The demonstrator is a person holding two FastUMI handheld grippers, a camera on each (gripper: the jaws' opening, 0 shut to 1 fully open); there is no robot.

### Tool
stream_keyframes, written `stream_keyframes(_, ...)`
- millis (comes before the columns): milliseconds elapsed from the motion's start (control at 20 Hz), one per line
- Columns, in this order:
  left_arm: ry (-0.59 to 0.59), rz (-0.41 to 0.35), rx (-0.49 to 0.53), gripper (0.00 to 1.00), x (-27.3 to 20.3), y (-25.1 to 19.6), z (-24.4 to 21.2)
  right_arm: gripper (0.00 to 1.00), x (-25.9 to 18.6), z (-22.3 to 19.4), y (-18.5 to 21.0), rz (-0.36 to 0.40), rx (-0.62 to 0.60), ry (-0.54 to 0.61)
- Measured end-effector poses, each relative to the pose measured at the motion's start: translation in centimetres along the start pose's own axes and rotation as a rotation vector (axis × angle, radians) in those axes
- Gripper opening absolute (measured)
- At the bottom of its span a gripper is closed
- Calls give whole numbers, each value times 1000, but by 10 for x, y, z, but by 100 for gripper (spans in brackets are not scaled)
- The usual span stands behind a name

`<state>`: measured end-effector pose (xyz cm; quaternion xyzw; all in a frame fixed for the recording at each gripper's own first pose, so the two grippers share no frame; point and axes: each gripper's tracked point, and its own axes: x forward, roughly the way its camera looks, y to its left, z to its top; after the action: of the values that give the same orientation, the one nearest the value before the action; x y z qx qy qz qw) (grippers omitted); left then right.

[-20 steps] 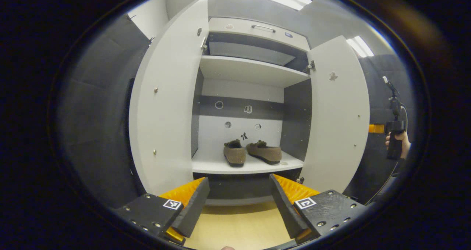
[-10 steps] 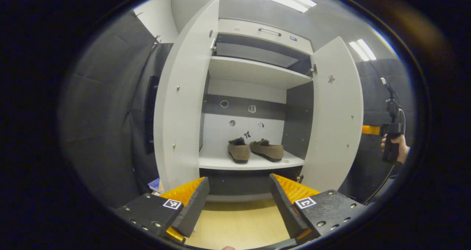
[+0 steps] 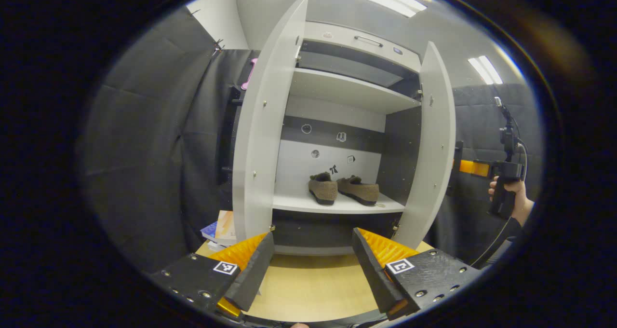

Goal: Grab one shoe with the right hand and put it into the shoe cabinet, grab the other shoe with the left hand and put it into the shoe cabinet; then close the right door with the right hand and the left door with the left hand.

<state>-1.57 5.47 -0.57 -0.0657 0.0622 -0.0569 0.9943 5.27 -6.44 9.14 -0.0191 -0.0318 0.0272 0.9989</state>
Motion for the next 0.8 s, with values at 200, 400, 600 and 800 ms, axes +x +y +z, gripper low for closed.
stream_keyframes(200,-9,55,11,95,-13,18,4,94,13,3,45,105,98,-8)
stream_keyframes(400,-24,127,73,95,-33,57,11,93,13,11,48,110,99,-26)
stream_keyframes(600,-61,235,83,95,-52,122,29,96,8,18,40,63,82,-40)
stream_keyframes(800,-103,318,113,95,-57,177,61,95,6,14,38,44,105,-27)
